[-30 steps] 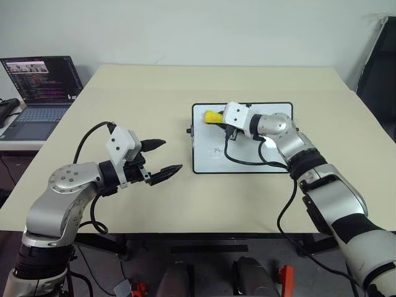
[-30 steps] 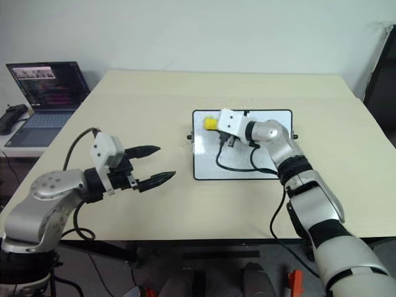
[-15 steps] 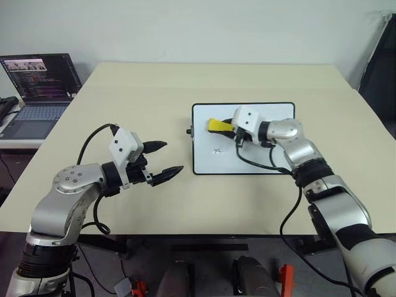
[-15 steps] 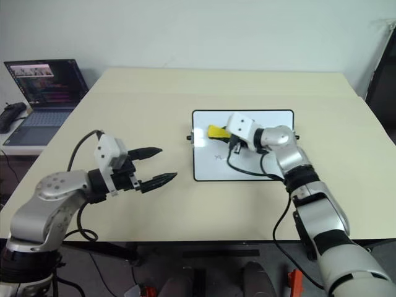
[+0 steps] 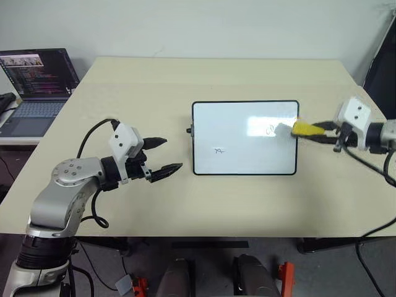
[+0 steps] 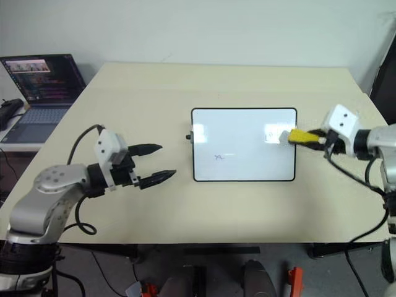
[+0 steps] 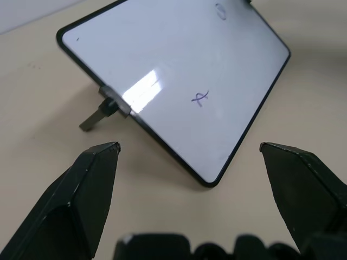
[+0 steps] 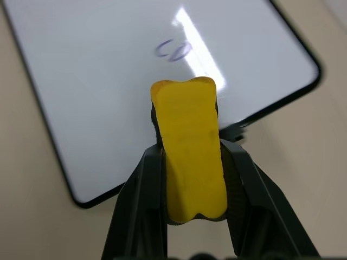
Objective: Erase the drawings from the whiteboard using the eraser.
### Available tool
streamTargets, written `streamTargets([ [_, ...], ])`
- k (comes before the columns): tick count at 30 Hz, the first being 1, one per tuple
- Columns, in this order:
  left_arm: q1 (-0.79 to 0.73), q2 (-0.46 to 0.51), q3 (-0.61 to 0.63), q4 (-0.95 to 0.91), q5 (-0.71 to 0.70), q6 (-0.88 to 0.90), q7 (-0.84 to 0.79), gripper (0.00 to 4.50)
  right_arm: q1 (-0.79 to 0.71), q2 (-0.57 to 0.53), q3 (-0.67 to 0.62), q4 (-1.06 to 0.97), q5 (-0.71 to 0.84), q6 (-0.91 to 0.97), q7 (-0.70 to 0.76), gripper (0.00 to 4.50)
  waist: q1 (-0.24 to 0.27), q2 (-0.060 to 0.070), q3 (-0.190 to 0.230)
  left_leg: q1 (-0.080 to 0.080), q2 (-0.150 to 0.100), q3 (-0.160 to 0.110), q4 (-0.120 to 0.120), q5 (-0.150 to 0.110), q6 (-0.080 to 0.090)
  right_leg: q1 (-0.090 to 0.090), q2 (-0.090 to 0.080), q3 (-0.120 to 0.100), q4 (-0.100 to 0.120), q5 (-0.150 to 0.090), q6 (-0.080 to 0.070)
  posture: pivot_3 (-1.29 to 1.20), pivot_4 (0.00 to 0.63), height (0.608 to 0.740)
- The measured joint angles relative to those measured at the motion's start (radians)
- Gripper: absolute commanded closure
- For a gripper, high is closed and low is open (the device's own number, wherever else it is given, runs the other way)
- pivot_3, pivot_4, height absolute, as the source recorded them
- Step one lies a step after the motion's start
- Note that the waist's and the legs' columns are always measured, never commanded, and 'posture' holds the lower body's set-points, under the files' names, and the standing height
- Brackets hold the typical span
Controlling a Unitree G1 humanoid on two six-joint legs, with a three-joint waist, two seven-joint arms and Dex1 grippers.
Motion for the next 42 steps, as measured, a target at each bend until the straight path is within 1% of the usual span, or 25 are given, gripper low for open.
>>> streamTargets([
  [5,-0.025,0.0,-0.009,0.024,0.007,-0.005,-0.014,0.0,-0.006,0.007,-0.001,-0.087,0.019,0.042,-0.03,3.52,-0.001,0.0,0.0,0.001,0.0,0.0,0.0,0.0,0.0,0.001,0.0,0.0,0.0,0.0,0.0,0.0,0.15,0.74],
  [12,-0.042,0.0,-0.011,0.026,0.011,-0.006,-0.024,0.0,-0.053,0.035,-0.011,-0.155,0.061,0.106,-0.066,3.52,0.004,0.0,0.0,0.0,0.0,0.0,0.0,0.0,0.0,0.001,0.0,0.0,0.0,0.0,0.0,0.0,0.15,0.74],
  [18,-0.048,0.0,-0.011,0.026,0.013,-0.006,-0.023,0.0,-0.054,0.035,-0.011,-0.157,0.072,0.139,-0.062,3.52,0.01,0.0,0.0,0.0,0.0,0.0,0.0,0.0,0.0,0.001,0.0,-0.001,0.0,0.0,0.0,0.0,0.15,0.74],
  [42,-0.053,0.0,-0.011,0.02,0.012,-0.007,-0.027,0.0,-0.066,0.034,-0.01,-0.158,0.099,0.156,-0.046,3.52,0.01,0.0,0.0,0.0,0.0,0.0,0.001,0.0,0.0,0.001,0.0,0.0,0.0,0.0,0.0,0.0,0.15,0.74],
])
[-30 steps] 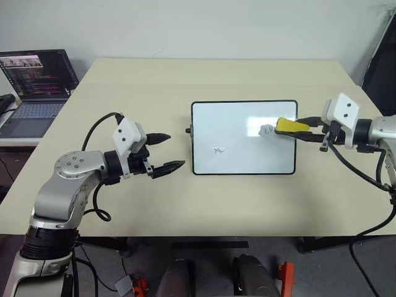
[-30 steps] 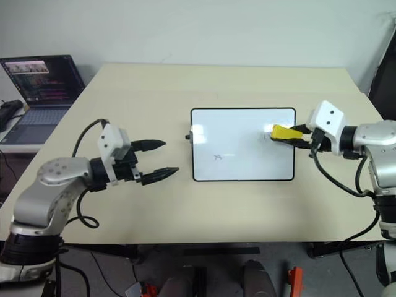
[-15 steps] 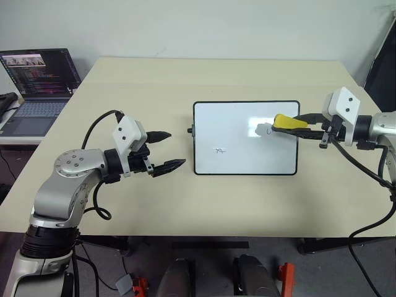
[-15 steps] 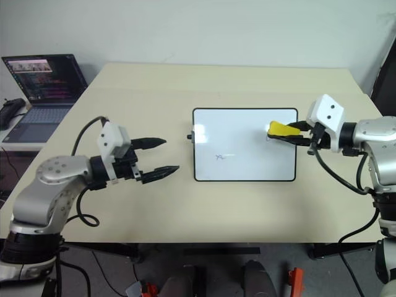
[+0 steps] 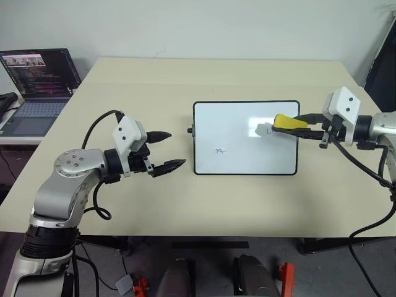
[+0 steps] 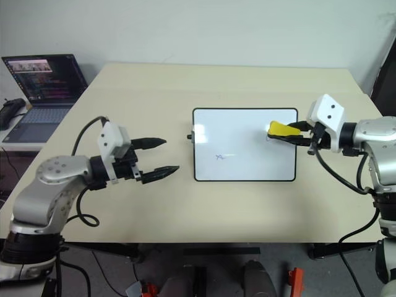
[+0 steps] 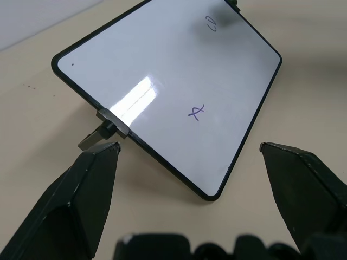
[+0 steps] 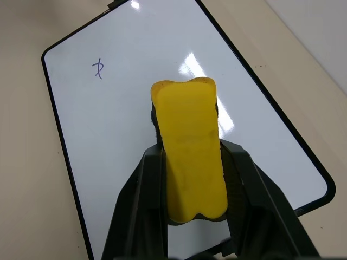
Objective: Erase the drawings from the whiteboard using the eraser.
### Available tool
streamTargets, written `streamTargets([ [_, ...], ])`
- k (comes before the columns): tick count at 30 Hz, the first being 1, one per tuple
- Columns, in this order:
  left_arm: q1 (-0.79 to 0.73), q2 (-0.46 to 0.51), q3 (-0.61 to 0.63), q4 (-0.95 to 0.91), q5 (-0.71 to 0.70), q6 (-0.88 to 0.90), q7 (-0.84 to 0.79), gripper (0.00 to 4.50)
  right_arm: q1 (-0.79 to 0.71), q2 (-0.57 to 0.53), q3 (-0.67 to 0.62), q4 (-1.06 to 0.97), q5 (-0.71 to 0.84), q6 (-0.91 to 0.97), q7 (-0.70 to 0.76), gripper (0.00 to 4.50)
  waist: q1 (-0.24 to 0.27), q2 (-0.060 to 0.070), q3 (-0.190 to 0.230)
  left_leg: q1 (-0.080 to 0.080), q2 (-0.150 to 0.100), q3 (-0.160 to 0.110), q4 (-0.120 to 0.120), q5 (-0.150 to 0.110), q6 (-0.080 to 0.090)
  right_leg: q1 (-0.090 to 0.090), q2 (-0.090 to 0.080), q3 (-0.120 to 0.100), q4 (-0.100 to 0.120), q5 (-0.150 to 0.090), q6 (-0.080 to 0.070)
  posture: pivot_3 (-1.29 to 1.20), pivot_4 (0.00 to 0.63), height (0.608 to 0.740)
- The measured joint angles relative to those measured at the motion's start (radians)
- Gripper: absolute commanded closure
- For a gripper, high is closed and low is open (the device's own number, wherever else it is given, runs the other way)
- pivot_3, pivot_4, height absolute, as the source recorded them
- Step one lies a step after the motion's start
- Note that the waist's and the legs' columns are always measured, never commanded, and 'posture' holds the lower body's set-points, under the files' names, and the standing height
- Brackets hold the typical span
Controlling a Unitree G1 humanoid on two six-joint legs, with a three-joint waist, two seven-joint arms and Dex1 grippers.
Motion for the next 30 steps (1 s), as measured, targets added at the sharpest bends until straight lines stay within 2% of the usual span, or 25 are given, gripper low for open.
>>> streamTargets([
  [13,0.01,-0.002,0.0,-0.001,0.0,0.0,-0.007,0.0,0.0,0.026,0.0,-0.038,0.012,0.026,-0.006,3.52,0.0,0.0,0.0,0.0,0.0,0.0,0.001,0.0,0.0,0.0,0.0,0.0,0.001,0.0,0.0,0.0,0.15,0.74],
  [18,0.017,-0.004,-0.001,-0.005,-0.001,0.001,0.001,0.0,-0.015,0.146,0.035,-0.079,0.032,0.04,-0.058,3.52,-0.004,0.0,0.0,0.001,0.0,0.0,0.001,0.0,0.0,0.0,0.0,0.0,0.002,0.0,0.0,0.0,0.15,0.74],
  [22,0.024,-0.016,-0.028,-0.007,0.008,-0.002,0.004,0.0,-0.006,0.28,0.125,-0.071,-0.039,-0.021,-0.146,3.52,-0.002,-0.001,-0.001,0.0,0.0,0.0,0.002,0.0,0.0,0.0,0.0,0.0,0.002,0.0,0.0,0.0,0.15,0.74],
  [25,0.042,-0.03,-0.051,-0.012,0.017,-0.004,0.006,0.0,-0.009,0.379,0.174,-0.006,-0.104,-0.101,-0.238,3.52,-0.002,-0.001,-0.001,0.0,0.0,-0.001,0.002,0.0,0.0,0.0,0.0,0.0,0.002,0.0,0.0,0.0,0.15,0.74],
  [30,0.056,-0.041,-0.07,-0.015,0.031,-0.006,0.009,0.0,-0.044,0.466,0.228,0.137,-0.202,-0.201,-0.339,3.52,-0.002,-0.001,-0.001,0.0,0.0,-0.001,0.002,0.0,0.0,0.0,0.0,0.0,0.003,0.0,0.0,0.0,0.15,0.74],
])
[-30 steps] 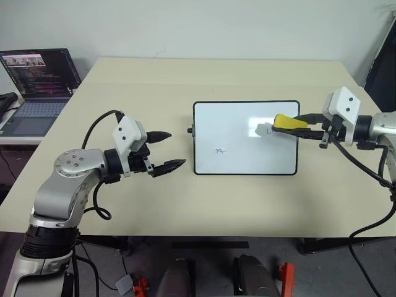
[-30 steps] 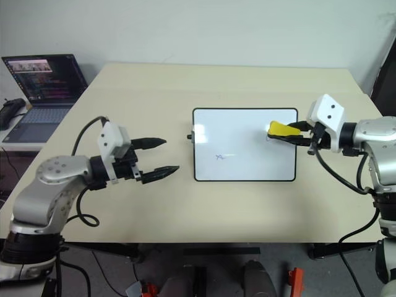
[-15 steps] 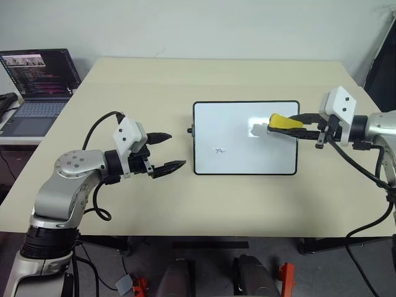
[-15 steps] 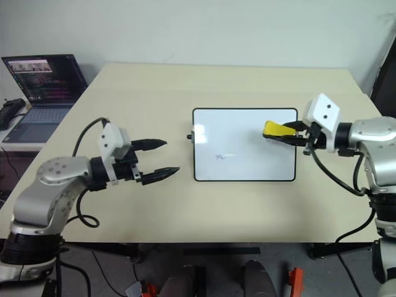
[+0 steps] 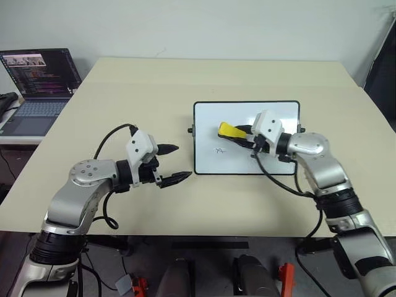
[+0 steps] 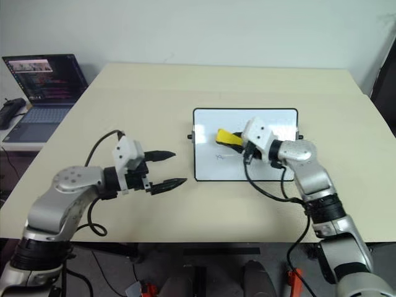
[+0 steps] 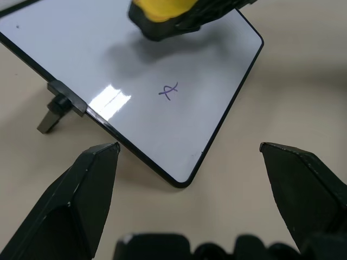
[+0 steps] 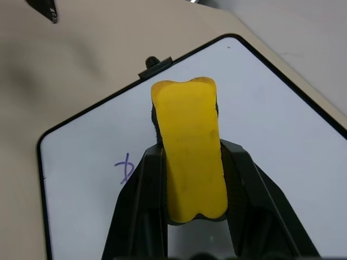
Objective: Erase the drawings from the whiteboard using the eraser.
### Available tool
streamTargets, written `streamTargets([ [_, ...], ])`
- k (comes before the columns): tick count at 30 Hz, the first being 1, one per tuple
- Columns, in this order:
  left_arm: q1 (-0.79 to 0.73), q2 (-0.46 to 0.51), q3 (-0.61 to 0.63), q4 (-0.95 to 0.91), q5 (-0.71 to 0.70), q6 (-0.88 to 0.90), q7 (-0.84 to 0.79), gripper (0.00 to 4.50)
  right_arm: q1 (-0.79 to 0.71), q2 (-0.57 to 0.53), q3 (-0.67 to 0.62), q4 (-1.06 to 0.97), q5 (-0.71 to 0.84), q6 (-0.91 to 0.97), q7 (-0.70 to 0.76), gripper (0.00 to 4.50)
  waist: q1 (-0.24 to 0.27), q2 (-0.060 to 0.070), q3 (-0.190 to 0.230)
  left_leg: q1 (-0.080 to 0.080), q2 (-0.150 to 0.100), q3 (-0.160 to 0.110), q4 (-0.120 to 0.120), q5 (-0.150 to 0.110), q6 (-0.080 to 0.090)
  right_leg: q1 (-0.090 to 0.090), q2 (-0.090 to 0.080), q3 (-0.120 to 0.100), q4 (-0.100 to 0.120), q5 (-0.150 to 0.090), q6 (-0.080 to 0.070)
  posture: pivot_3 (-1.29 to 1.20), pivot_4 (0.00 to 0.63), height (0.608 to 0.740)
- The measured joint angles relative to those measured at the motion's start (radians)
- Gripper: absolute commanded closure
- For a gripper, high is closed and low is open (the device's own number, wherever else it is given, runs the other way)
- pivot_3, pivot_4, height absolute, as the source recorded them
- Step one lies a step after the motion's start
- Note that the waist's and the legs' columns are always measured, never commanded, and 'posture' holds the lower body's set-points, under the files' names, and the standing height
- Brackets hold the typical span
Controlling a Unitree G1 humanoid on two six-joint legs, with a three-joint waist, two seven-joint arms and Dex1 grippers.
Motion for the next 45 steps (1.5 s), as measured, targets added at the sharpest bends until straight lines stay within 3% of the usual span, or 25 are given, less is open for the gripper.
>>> streamTargets([
  [9,0.029,0.019,0.003,-0.01,0.005,0.0,-0.003,0.0,-0.073,0.073,0.054,0.226,-0.119,-0.176,-0.08,3.52,-0.012,-0.001,-0.001,0.003,0.0,0.0,0.0,0.0,0.0,0.002,0.0,0.001,0.001,0.0,0.0,0.0,0.15,0.74],
  [18,0.062,0.04,0.029,-0.027,0.005,0.0,0.003,0.0,0.106,0.078,0.181,0.17,-0.146,-0.216,0.037,3.52,-0.014,-0.002,-0.002,0.025,0.0,-0.002,0.0,0.0,0.001,0.025,0.0,-0.001,-0.002,-0.001,0.001,0.0,0.15,0.74],
  [23,0.063,0.04,0.029,-0.028,0.006,0.001,0.006,0.0,0.069,0.069,0.175,0.208,-0.146,-0.215,0.02,3.52,-0.014,-0.002,-0.002,0.026,0.0,-0.003,0.0,0.004,0.002,0.026,0.001,0.0,-0.001,0.0,0.001,0.0,0.15,0.74],
  [27,0.051,0.04,0.028,-0.028,0.006,0.0,0.004,0.0,-0.011,0.044,0.09,0.256,-0.129,-0.207,-0.028,3.52,-0.009,-0.002,-0.002,0.025,0.0,-0.003,0.0,0.006,0.003,0.026,0.001,0.0,-0.002,0.0,0.0,0.0,0.15,0.74],
  [30,0.043,0.04,0.026,-0.024,0.006,0.001,-0.001,0.0,-0.003,0.013,0.025,0.202,-0.043,-0.118,0.032,3.52,0.0,-0.002,-0.002,0.023,0.0,-0.003,-0.001,0.006,0.002,0.024,0.001,-0.001,-0.003,0.003,0.0,0.0,0.15,0.74],
  [36,0.015,0.065,0.031,-0.018,0.005,0.004,-0.02,0.0,0.103,-0.321,-0.088,-0.24,0.244,0.239,0.354,3.52,0.012,-0.001,-0.001,0.005,0.0,-0.006,-0.001,0.003,0.0,0.009,-0.001,-0.004,-0.004,0.002,0.001,0.0,0.15,0.74],
  [42,0.001,0.074,0.04,0.002,0.005,0.001,-0.035,0.0,0.23,-0.567,-0.275,-0.182,0.249,0.231,0.385,3.52,0.012,-0.002,-0.001,0.005,0.0,-0.002,-0.003,0.002,-0.001,0.009,-0.001,-0.003,-0.007,0.001,0.001,0.0,0.15,0.74],
  [45,0.002,0.077,0.037,0.025,0.007,-0.001,-0.049,0.0,0.28,-0.621,-0.303,-0.124,0.215,0.198,0.383,3.52,0.004,-0.001,-0.001,0.006,0.001,0.0,-0.003,0.002,-0.001,0.009,0.0,-0.001,-0.007,0.001,0.0,0.0,0.15,0.74],
])
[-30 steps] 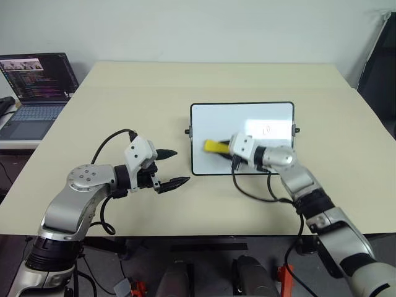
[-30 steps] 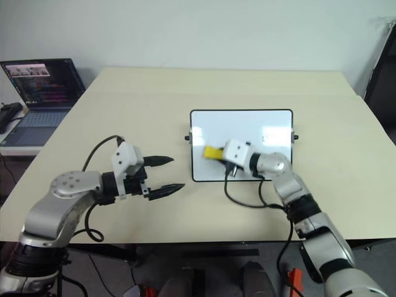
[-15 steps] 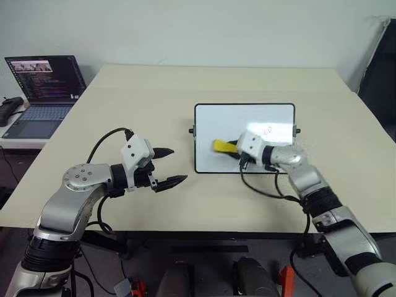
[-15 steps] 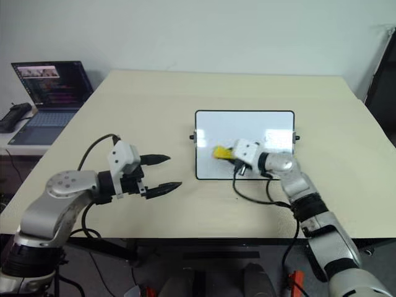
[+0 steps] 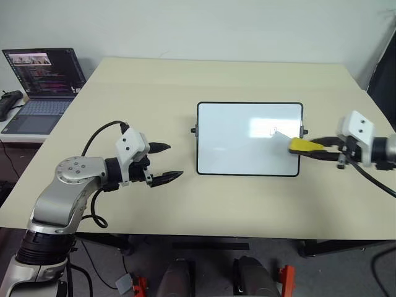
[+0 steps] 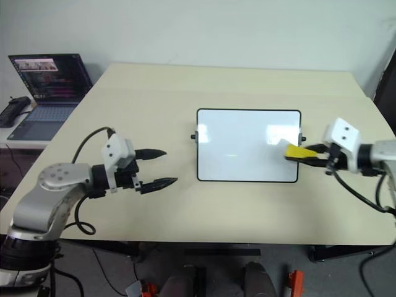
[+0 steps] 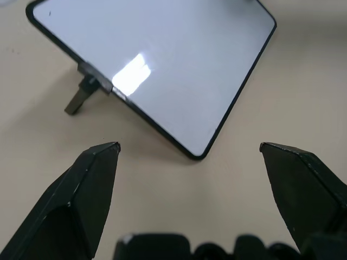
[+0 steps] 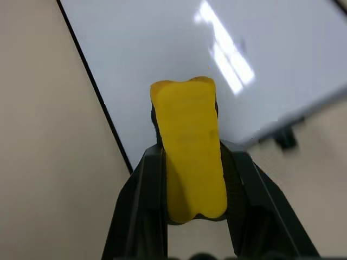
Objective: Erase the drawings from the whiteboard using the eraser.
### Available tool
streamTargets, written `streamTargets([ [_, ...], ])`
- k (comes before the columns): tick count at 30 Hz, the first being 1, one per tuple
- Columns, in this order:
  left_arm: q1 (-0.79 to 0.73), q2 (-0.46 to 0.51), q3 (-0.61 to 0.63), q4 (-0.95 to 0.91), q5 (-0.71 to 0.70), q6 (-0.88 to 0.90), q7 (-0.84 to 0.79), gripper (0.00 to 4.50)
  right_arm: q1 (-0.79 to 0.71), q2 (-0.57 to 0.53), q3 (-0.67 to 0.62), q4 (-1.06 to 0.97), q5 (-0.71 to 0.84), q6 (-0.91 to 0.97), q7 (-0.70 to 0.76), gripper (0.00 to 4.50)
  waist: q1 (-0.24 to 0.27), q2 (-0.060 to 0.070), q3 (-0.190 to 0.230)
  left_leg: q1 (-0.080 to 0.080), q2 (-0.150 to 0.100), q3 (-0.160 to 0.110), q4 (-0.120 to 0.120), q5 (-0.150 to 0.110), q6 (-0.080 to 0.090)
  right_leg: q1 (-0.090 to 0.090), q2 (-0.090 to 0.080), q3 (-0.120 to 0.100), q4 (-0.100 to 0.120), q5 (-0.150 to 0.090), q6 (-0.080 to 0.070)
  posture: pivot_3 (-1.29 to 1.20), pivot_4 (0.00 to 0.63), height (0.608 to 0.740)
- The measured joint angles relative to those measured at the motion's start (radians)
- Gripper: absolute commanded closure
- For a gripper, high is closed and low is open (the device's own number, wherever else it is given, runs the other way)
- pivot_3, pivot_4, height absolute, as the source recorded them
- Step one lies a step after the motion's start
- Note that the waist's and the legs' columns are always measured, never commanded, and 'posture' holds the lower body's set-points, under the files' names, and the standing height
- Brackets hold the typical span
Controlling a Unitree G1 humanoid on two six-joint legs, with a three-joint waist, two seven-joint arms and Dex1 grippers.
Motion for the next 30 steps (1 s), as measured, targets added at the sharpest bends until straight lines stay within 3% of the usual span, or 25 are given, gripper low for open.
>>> streamTargets([
  [14,-0.067,0.0,-0.013,0.042,0.026,-0.035,-0.018,0.0,0.018,-0.075,-0.052,0.036,-0.015,-0.065,0.001,3.52,-0.004,0.0,0.0,0.0,0.0,0.0,0.0,0.0,0.0,0.0,0.0,0.0,0.001,0.0,0.001,0.0,0.15,0.74],
  [30,-0.07,0.0,-0.012,0.042,0.034,-0.036,0.001,0.0,-0.091,-0.025,-0.038,0.107,-0.05,-0.126,-0.044,3.52,-0.004,0.0,0.0,0.001,0.0,0.0,0.0,0.0,0.0,0.0,0.0,0.0,0.001,0.0,0.0,0.0,0.15,0.74],
])
